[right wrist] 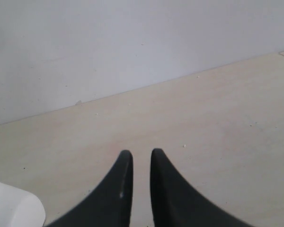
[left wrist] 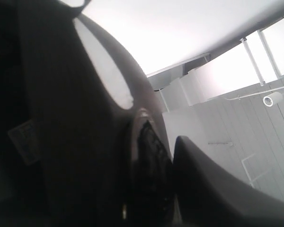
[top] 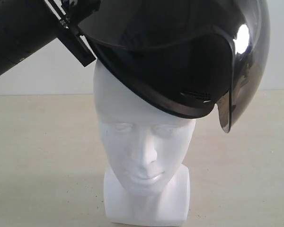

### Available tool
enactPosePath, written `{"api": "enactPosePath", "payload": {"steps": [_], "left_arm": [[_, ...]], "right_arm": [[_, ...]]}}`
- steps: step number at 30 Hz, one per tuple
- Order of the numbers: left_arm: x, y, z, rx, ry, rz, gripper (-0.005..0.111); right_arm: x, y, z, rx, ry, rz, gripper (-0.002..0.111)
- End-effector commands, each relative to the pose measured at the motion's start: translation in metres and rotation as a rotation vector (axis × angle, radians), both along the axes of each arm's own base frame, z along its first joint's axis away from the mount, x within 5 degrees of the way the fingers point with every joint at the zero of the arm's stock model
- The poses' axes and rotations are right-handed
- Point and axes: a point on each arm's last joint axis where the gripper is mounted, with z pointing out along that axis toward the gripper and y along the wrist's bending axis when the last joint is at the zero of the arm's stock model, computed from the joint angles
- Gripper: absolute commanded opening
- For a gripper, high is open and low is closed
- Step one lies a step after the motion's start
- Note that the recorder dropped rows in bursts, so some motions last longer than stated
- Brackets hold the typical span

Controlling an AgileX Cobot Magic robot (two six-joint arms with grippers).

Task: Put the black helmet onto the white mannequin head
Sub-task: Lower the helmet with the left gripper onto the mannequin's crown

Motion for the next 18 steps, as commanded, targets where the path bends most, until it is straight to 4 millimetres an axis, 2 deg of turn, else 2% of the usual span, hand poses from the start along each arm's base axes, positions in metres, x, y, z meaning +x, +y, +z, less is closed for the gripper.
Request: {"api": "enactPosePath", "payload": {"steps": [1, 10, 18], "left_arm": [[0.0149, 0.0074, -0.0218, 0.222, 0.035, 0.150, 0.004], [0.0160, 0.0039, -0.0208, 0.294, -0.002, 0.130, 0.004], [0.0216, 0.0059, -0.0279, 0.311, 0.048, 0.152, 0.004]], "right_arm": [[-0.0002, -0.0003, 0.0008, -0.002, -0.011, -0.004, 0.013], [-0.0002, -0.0003, 0.0008, -0.002, -0.011, -0.004, 0.013], [-0.0002, -0.0003, 0.0008, -0.002, -0.011, -0.004, 0.013]]}}
